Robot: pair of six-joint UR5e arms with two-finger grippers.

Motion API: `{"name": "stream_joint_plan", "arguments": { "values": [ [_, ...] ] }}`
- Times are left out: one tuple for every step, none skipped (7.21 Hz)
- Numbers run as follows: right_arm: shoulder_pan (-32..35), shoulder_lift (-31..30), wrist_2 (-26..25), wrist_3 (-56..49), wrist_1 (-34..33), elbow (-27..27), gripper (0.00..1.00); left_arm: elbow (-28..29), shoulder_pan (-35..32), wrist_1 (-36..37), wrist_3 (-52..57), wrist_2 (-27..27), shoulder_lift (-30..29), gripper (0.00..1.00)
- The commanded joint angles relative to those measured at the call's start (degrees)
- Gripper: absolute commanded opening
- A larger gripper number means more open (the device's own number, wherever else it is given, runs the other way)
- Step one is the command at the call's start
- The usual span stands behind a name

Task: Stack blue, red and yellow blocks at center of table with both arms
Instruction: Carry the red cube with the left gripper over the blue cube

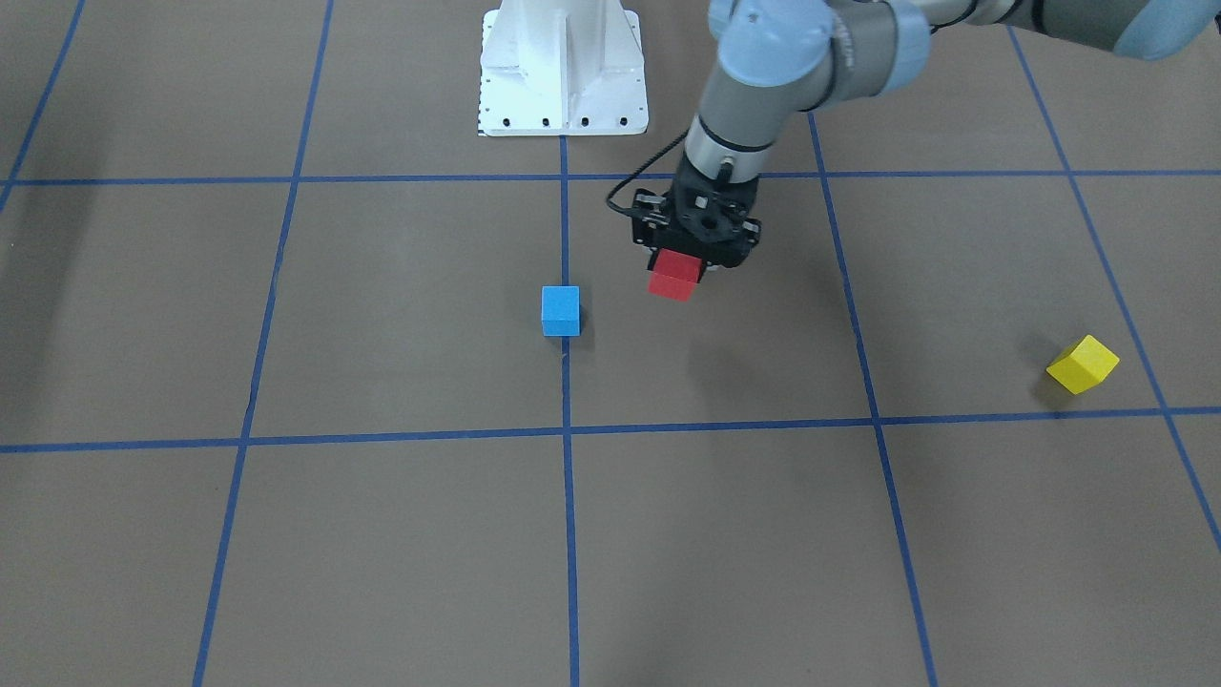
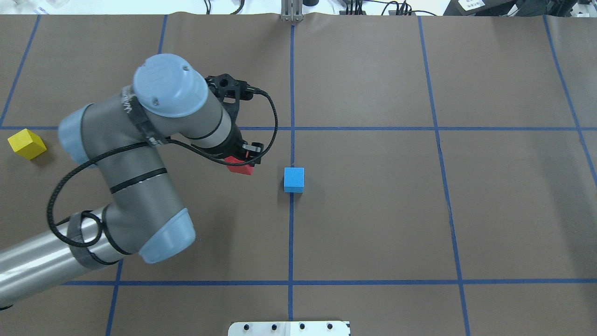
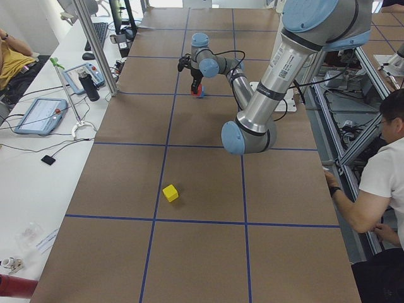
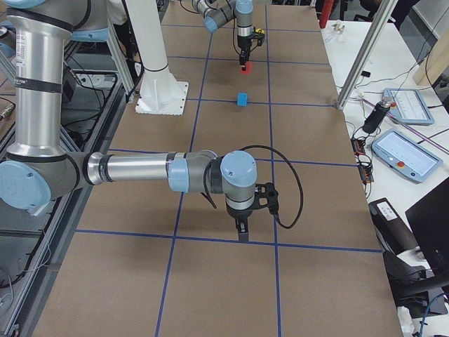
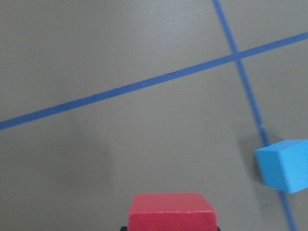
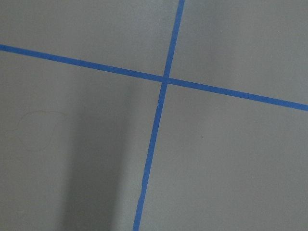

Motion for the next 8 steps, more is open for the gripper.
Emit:
{"name": "stream_joint_plan", "arguments": {
  "values": [
    [0.0,0.13,-0.08,0.39,0.0,0.0,1.0,11.51,3.89,1.19,-8.11,4.05,-11.69,0.0],
    [0.0,0.13,-0.08,0.39,0.0,0.0,1.0,14.61,4.51,1.01,-9.01,4.5,-13.56,0.0],
    [0.0,0.13,-0.08,0.3,0.0,0.0,1.0,15.69,4.69,0.66,-9.02,4.6,-13.67,0.0],
    [0.0,0.13,-0.08,0.3,0.0,0.0,1.0,16.92,5.3,0.57,-9.02,5.81,-13.5,0.0],
    [-0.08,0.13,-0.08,0.3,0.0,0.0,1.0,17.02,6.26,0.57,-9.1,6.61,-13.32,0.0],
    [0.0,0.13,-0.08,0.3,0.0,0.0,1.0,17.02,6.71,0.57,-9.1,6.62,-13.14,0.0],
    [0.0,0.13,-0.17,0.21,0.0,0.0,1.0,17.02,6.71,0.66,-9.19,6.62,-13.14,0.0],
    [0.0,0.13,-0.17,0.21,0.0,0.0,1.0,16.93,6.63,0.66,-9.11,6.62,-13.14,0.0]
  ]
}}
